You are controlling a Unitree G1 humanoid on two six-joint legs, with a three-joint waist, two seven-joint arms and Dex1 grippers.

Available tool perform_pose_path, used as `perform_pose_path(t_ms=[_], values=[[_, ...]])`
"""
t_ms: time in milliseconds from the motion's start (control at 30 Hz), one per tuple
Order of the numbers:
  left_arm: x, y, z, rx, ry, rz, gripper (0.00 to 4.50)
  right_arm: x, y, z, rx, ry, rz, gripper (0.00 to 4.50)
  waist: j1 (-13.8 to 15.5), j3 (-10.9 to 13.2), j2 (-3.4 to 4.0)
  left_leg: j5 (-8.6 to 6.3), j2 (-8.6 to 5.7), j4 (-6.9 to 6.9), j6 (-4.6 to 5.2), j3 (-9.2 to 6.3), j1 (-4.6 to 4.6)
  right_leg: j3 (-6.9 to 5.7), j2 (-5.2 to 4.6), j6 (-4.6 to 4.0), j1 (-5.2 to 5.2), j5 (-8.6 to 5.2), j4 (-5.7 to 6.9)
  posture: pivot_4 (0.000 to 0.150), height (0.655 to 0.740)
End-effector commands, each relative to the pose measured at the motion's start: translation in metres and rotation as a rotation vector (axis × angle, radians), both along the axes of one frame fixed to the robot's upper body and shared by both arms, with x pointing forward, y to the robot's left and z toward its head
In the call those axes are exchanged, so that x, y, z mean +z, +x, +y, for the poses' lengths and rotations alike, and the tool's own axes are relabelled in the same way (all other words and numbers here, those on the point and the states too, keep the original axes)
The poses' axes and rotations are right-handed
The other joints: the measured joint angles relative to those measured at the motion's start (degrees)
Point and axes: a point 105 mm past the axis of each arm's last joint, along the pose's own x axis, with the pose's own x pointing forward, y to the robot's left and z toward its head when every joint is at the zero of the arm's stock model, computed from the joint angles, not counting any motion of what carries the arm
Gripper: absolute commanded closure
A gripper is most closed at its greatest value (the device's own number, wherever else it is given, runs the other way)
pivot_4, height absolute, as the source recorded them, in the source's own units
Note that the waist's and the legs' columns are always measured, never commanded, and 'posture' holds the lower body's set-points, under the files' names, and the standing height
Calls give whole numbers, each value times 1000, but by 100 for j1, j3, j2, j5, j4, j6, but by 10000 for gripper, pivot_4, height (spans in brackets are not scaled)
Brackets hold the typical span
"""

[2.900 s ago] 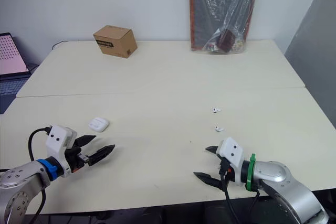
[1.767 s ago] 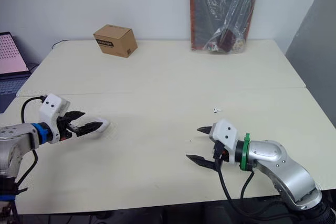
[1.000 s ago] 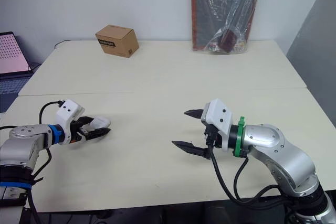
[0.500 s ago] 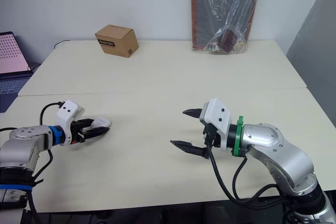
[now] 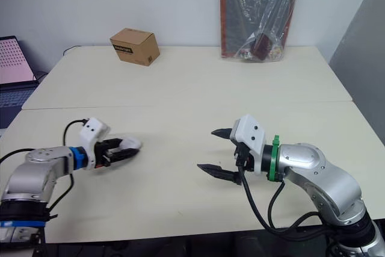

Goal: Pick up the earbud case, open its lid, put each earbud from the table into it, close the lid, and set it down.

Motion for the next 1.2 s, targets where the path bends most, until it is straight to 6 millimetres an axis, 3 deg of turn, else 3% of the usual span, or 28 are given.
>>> perform_pose_path(t_ms=[33, 233, 433, 633, 833, 1200], values=[[16, -4, -42, -139, -34, -56, 17052, 8, 4, -4, -18, 17, 7, 0, -8, 0, -1, 0, 0, 1, 0, 0, 0, 1, 0, -4, 0, 3, 0, 1500, 7400], [29, -15, -90, -297, -82, -105, 17052, 6, 4, -7, -17, 8, 35, 0, -35, 1, -1, 0, 6, -7, 0, 0, 3, 1, 7, -6, -4, 3, 1, 1500, 7400], [46, -25, -120, -429, -105, -190, 17052, -8, 10, -14, -86, -50, 204, 0, -28, 1, -1, 0, 2, -3, 0, 2, 1, 5, 5, -4, -3, 3, -1, 1500, 7400], [64, -25, -133, -507, -91, -411, 17052, -10, 22, -17, -160, 35, 446, 0, -29, 1, -1, 0, 3, -4, 0, 3, 2, 6, 6, -22, -2, 13, -1, 1500, 7400], [70, -27, -139, -533, -51, -616, 17052, 4, 31, -7, -144, 228, 633, 0, -22, 1, 1, 0, 1, -7, 0, 4, -1, 7, 5, -25, -5, 15, -2, 1500, 7400], [75, -28, -149, -564, -34, -735, 17052, 17, 34, 11, -100, 345, 743, 0, -41, 1, 3, 0, 1, -9, 1, 6, -4, 7, 6, -25, -6, 15, -3, 1500, 7400]])
